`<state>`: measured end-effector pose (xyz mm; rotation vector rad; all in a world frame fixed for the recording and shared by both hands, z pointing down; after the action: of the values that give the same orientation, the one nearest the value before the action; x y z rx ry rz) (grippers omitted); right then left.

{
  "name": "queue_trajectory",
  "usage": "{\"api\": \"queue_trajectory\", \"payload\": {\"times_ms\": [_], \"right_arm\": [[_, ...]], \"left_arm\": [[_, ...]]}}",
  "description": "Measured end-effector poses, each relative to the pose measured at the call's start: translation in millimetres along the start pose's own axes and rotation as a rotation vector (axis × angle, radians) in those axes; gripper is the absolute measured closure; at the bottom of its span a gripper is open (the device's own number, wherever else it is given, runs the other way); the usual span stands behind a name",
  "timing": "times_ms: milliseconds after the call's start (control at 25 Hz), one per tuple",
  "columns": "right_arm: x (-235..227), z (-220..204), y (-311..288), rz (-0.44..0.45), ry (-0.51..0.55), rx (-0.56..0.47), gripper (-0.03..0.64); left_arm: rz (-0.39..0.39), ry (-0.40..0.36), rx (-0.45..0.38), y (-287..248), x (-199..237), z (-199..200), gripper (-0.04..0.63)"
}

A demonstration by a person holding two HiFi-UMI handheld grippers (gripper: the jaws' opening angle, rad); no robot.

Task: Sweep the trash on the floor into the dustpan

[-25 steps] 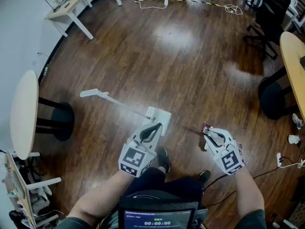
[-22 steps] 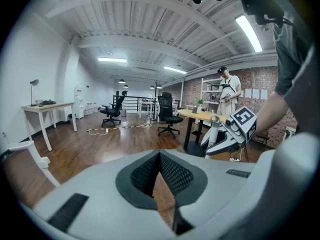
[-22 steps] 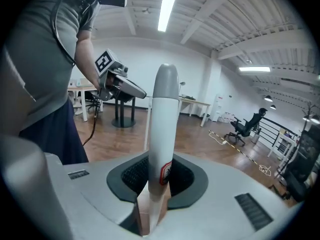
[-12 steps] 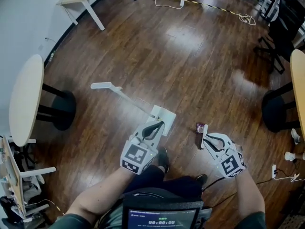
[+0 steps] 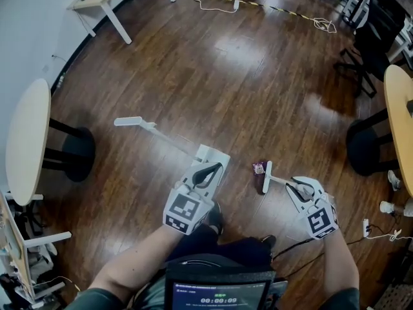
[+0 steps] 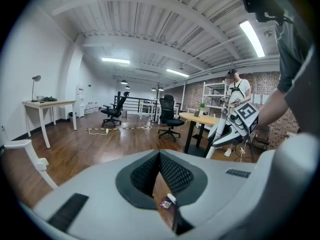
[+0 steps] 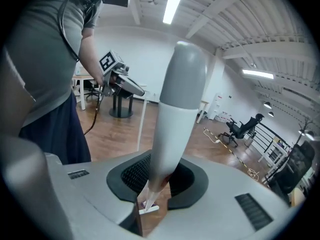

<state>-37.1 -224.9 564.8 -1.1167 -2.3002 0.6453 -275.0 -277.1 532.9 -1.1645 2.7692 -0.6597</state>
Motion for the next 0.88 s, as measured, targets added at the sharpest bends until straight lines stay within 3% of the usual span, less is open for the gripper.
{"api": "queue_trajectory", "payload": {"times_ms": [160, 480, 880], "right_arm": [[-2.9, 9.6, -22.3, -0.004, -0.008, 0.004, 0.526], [-7.1, 54.9, -85.1, 0.025, -0.050, -0.105, 0.528], [45.1, 121.2, -190.1, 0.366, 0.035, -0.195, 0.529]], "left_arm": [[0.006, -0.003, -0.002, 3.6, 6.8, 3.6, 0.586], [0.054, 0.025, -0.014, 16.9, 31.2, -3.5, 0.587], [0.180, 0.087, 0.000, 63.6, 100.8, -37.5, 0.586]]}}
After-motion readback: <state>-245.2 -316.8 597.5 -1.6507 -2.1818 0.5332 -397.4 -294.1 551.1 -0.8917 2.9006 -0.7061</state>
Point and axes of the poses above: the fingertips, and each gripper's own axes: y backward along the fingers, x to its left, z out of its top, the point moved 4 cm from there along y, backward along the fingers, and after that the axes turned 2 degrees about z, right-handed, at the moved point
